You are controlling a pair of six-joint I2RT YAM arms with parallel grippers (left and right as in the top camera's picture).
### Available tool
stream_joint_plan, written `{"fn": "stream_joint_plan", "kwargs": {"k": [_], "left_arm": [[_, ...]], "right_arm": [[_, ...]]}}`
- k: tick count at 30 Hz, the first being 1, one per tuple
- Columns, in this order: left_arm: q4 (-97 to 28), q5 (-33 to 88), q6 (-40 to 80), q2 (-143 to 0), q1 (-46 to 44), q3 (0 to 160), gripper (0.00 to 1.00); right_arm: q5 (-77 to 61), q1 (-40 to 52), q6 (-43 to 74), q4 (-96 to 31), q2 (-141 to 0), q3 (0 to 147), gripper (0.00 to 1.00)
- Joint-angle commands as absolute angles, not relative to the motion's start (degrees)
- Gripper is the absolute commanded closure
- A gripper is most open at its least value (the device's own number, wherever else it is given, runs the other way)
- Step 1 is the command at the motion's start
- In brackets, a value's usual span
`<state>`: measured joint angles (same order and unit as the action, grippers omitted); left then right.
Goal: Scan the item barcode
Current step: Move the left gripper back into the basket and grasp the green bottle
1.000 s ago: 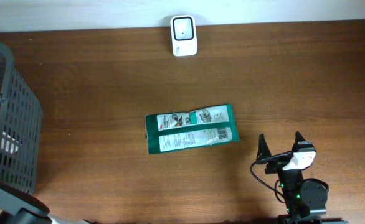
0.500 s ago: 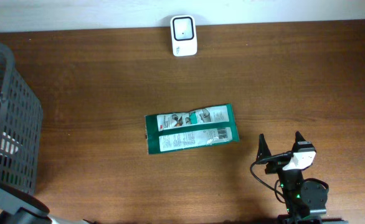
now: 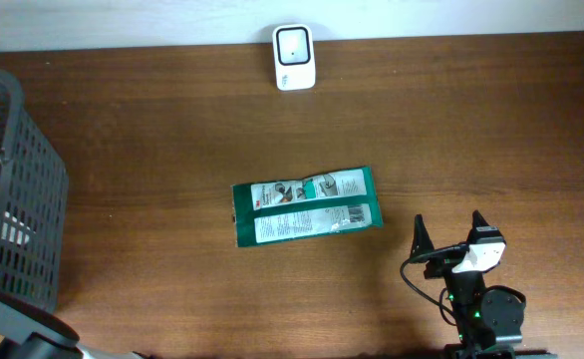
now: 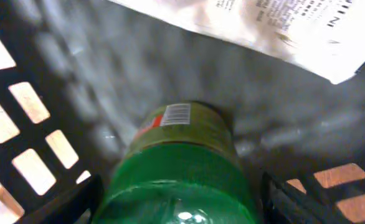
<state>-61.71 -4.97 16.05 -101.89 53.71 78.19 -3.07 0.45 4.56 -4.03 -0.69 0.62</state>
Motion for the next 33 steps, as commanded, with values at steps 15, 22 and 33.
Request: {"fn": "stream_joint_plan", "kwargs": {"k": [15,22,33], "left_arm": [[-61.39,-0.78,15.55,-101.34,54.02,79.77,0.42],[-67.22,-0.75,15.55,-101.32,53.76,93.69,0.43],[-74.87,9.28,15.57,-101.01,51.18,127.55,0.48]], "right_arm": [[-3.2,0.36,4.91,-4.27,-0.25,0.32,0.02],[-3.2,0.36,4.89,-4.27,-0.25,0.32,0.02],[-3.2,0.36,4.89,-4.27,-0.25,0.32,0.02]]}}
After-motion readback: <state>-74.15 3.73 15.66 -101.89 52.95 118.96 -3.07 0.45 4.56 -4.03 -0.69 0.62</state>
